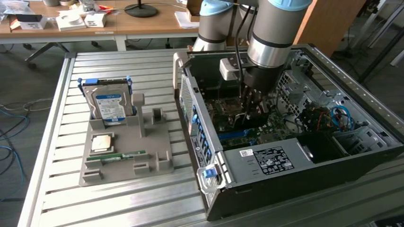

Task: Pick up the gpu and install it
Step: 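Insert the gpu into the slot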

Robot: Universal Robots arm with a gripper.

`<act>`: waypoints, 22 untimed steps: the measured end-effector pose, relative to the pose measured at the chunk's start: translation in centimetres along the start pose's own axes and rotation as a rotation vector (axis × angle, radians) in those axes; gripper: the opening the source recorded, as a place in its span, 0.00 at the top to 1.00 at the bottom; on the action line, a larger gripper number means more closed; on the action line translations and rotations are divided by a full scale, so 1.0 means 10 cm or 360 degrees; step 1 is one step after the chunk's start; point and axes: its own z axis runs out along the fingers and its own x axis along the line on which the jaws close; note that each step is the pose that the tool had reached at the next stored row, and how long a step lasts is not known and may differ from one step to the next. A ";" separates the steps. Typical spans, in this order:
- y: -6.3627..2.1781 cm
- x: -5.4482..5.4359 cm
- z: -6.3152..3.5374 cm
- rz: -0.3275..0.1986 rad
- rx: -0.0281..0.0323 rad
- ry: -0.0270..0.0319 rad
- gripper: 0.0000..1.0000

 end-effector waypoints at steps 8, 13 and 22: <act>0.028 0.00 0.005 0.0000 0.00001 -0.00003 0.74; 0.041 0.00 0.016 0.0000 0.00002 -0.00005 0.74; 0.061 0.00 0.032 0.0000 0.00002 -0.00005 0.74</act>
